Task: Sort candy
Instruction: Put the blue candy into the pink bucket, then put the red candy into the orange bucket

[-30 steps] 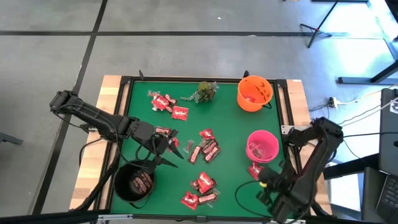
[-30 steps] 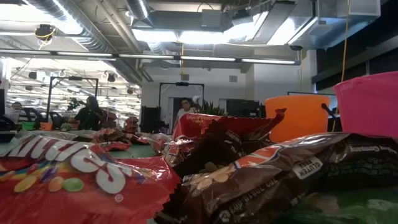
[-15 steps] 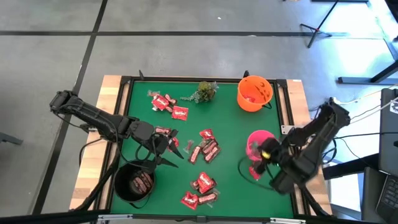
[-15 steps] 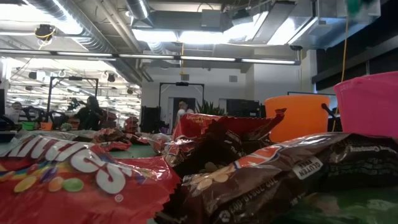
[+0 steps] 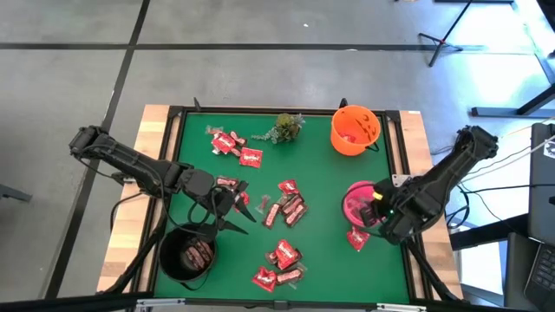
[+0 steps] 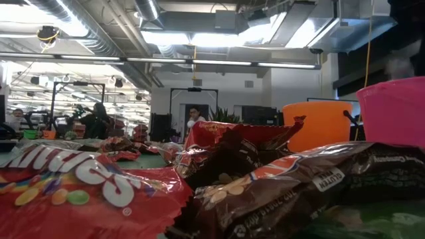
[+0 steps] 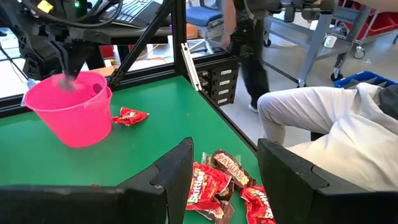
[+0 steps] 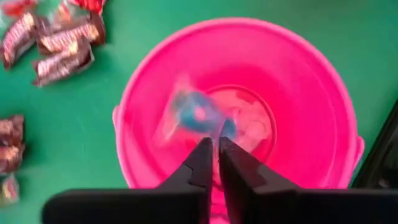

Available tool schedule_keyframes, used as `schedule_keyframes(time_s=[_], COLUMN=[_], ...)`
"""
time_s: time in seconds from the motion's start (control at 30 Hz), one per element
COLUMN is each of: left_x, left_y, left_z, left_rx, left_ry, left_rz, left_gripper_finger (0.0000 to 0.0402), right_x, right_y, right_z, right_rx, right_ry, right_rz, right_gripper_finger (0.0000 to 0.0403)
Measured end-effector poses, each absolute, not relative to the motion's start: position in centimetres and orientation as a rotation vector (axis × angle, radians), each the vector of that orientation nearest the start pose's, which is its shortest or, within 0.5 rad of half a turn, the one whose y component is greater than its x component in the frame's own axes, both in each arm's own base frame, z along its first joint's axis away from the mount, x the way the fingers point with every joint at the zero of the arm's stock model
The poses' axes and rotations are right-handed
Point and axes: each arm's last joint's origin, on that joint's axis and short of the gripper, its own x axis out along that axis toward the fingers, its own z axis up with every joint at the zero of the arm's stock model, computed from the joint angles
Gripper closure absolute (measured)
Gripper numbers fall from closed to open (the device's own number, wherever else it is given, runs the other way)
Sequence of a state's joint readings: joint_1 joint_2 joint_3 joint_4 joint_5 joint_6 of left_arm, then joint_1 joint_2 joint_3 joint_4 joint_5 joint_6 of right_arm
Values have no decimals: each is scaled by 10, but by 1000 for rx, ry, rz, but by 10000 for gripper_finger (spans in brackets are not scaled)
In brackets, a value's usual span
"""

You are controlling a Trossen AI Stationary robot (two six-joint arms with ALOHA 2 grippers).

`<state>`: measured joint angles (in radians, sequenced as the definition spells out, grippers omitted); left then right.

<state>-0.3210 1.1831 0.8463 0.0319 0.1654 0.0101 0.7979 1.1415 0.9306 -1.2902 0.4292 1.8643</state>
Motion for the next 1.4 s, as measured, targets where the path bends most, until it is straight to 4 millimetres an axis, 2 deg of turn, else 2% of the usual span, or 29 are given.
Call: schedule_keyframes(time_s=[0.13, 0.33, 0.57, 0.7, 0.87, 1.03, 1.23, 1.4], left_x=[248, 248, 250, 251, 252, 253, 253, 253], left_y=[-88, -87, -83, -80, -76, -74, -75, -75], left_z=[295, 295, 295, 295, 295, 295, 294, 294], left_rx=[34, 76, 150, 150, 149, 148, 145, 139], left_ry=[304, 295, 282, 283, 284, 285, 286, 287], left_rz=[-484, -467, -394, -377, -363, -357, -362, -363], left_gripper_finger=[234, 234, 234, 234, 234, 234, 234, 234], right_x=[125, 127, 138, 152, 176, 198, 206, 206], right_y=[114, 116, 124, 136, 161, 188, 205, 214], right_z=[259, 275, 301, 302, 280, 246, 204, 186], right_rx=[744, 714, 640, 560, 456, 418, 472, 513], right_ry=[1030, 1071, 973, 917, 948, 1089, 1351, 1428], right_rz=[-775, -702, -565, -514, -445, -394, -474, -565], right_gripper_finger=[315, 241, 226, 226, 226, 226, 226, 226])
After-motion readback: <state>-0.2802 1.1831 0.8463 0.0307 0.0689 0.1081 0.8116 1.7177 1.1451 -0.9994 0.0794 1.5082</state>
